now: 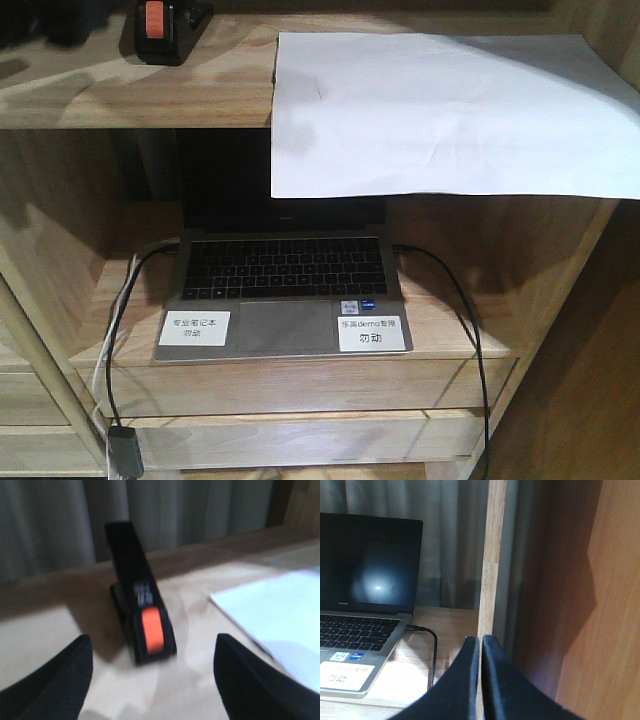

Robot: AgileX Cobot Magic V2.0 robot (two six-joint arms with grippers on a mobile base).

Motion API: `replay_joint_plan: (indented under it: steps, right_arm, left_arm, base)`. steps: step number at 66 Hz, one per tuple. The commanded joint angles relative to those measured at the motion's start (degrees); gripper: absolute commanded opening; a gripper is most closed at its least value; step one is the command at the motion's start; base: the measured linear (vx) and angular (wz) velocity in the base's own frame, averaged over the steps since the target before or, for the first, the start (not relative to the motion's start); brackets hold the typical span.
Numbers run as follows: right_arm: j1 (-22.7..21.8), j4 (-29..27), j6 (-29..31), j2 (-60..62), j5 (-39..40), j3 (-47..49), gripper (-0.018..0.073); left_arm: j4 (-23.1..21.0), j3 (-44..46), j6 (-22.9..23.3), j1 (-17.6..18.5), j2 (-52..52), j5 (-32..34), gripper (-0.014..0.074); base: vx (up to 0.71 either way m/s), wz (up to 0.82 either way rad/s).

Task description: Grab stapler and paper to desk for stapling

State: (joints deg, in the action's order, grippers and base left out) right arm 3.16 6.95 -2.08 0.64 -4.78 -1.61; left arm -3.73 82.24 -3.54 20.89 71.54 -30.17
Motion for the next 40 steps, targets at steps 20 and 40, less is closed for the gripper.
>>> replay_joint_plan:
  steps: [20, 40]
  right_arm:
    - [-0.3, 0.1, 0.5, 0.8, 4.2, -0.2, -0.0009]
    - [-0.3, 0.1, 0.5, 0.8, 4.2, -0.2, -0.0009]
  left_arm:
    - [2.4, 31.8, 8.0, 0.3, 17.4, -11.1, 0.0501]
    - [2.4, 47.6, 8.0, 0.3, 27.7, -22.5, 0.0553]
  base:
    - [0.00, 0.00]
    - [0.00, 0.00]
